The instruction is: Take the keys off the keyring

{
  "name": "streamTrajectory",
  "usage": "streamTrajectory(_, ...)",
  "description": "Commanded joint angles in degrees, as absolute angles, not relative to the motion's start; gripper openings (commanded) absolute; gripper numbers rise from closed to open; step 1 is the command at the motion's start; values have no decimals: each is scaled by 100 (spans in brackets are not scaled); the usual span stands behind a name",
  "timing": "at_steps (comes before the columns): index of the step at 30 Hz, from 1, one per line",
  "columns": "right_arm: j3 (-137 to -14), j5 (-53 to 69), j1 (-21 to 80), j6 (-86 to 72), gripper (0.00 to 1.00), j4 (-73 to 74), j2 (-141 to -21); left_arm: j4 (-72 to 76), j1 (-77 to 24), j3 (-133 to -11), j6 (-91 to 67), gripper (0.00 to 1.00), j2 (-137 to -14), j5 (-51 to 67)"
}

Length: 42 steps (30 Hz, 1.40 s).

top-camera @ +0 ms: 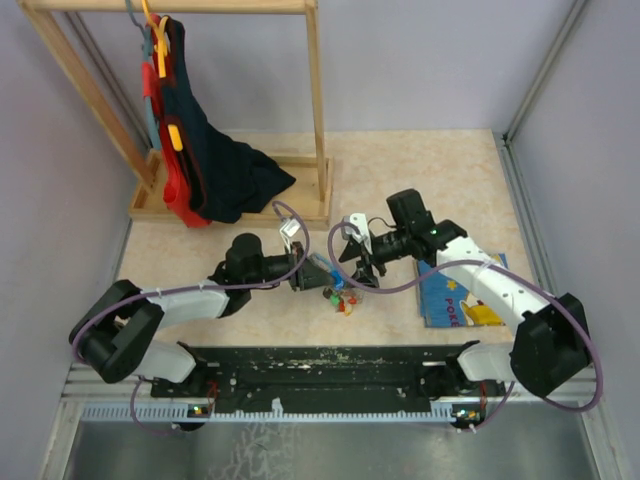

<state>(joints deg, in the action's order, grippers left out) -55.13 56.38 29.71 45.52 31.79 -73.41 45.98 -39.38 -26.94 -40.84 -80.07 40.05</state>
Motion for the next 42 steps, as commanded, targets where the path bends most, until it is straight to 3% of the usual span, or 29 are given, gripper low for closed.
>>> streamTrajectory(1, -5378, 5906, 3018, 3600, 65, 2320, -7407, 4914, -3906, -2592, -4473, 0, -7910, 3395)
streamTrajectory(20, -5092, 4214, 3584, 3191, 64, 1532, -7488, 4771, -3902, -2337, -5972, 1, -7909, 2290)
streamTrajectory(35, -4817, 2878, 4272, 3616, 60, 1114, -7421, 3091, -3905, -2528, -7580, 0, -7736, 1463)
streamTrajectory(42, -4764, 2094, 4712, 3753, 56, 909, -7535, 3108, -3911, -2588, -8067, 0, -7899, 1611)
